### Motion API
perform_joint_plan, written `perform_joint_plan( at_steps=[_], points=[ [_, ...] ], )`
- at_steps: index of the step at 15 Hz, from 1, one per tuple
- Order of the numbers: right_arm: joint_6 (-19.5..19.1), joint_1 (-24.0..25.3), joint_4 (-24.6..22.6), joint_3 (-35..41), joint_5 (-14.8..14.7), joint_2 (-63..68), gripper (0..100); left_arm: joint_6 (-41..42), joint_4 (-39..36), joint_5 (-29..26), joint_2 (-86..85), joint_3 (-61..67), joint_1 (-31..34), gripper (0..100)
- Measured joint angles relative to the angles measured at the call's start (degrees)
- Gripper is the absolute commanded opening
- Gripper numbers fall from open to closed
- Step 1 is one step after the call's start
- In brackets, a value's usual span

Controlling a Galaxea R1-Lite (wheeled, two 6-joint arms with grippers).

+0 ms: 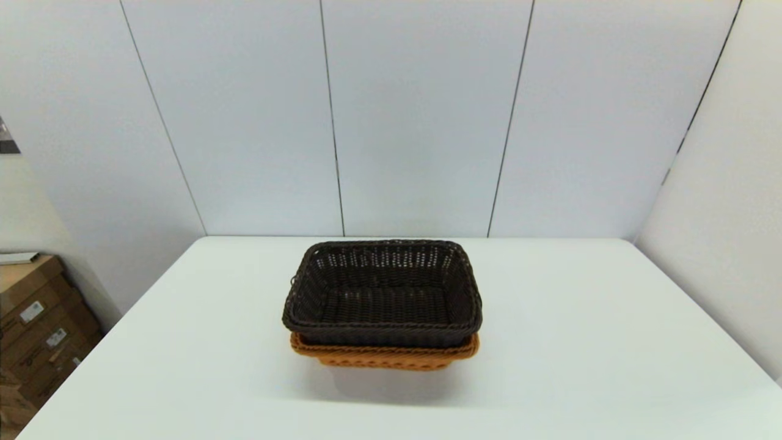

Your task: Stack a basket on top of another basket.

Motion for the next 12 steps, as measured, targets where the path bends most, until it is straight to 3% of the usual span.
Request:
perform_joint_plan(
  at_steps=[2,4,6,9,12],
  points=[
    [2.6,0.0,3.1,0.6,6.1,0.0,100,0.0,0.0,0.0,0.0,0.0,0.0,100],
    [3.3,0.0,3.4,1.7,9.8,0.0,100,0.0,0.0,0.0,0.0,0.0,0.0,100],
    [5.5,0.0,3.4,2.0,10.2,0.0,100,0.0,0.0,0.0,0.0,0.0,0.0,100],
    [12.3,0.0,3.1,2.1,6.8,0.0,100,0.0,0.0,0.0,0.0,0.0,0.0,100],
    [12.8,0.0,3.0,2.2,6.7,0.0,100,0.0,0.0,0.0,0.0,0.0,0.0,100]
  ],
)
